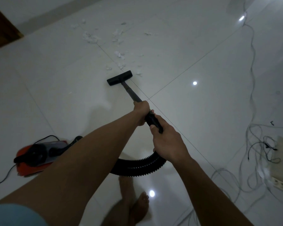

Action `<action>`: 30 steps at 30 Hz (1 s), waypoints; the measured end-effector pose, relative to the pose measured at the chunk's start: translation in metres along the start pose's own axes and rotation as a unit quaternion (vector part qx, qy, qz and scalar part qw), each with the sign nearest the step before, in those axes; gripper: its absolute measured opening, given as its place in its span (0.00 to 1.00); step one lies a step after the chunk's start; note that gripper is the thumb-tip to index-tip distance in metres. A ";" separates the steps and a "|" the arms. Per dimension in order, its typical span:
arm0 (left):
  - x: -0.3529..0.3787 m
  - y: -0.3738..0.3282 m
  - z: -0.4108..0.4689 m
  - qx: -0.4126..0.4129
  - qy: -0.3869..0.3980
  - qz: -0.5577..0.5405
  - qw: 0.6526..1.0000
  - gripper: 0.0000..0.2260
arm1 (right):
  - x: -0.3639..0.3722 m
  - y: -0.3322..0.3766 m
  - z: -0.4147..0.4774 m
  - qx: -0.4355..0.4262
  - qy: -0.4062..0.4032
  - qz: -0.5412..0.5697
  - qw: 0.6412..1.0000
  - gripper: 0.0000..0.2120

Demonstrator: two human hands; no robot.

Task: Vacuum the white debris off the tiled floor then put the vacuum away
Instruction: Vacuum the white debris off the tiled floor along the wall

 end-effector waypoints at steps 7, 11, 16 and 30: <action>0.006 -0.043 0.029 0.011 -0.010 -0.007 1.000 0.25 | -0.012 0.024 0.047 -0.008 0.014 0.004 1.000 0.22; 0.002 -0.071 0.048 0.014 -0.018 -0.016 1.000 0.25 | -0.012 0.048 0.075 -0.022 0.029 -0.001 0.999 0.23; -0.001 -0.101 0.070 0.010 -0.019 -0.033 0.999 0.25 | -0.009 0.069 0.107 -0.012 0.049 -0.007 0.999 0.23; -0.019 -0.195 0.138 0.011 -0.036 -0.029 0.999 0.25 | -0.003 0.141 0.200 -0.018 0.076 -0.006 0.997 0.23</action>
Point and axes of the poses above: each hand's wrist, its own z-axis towards the middle knuckle, its own x-axis out of the palm, y = z × x, the point moved 9 cm from there along z, towards the middle knuckle, and after that the axes turned 2 degrees about -z, right-handed, at the moved point
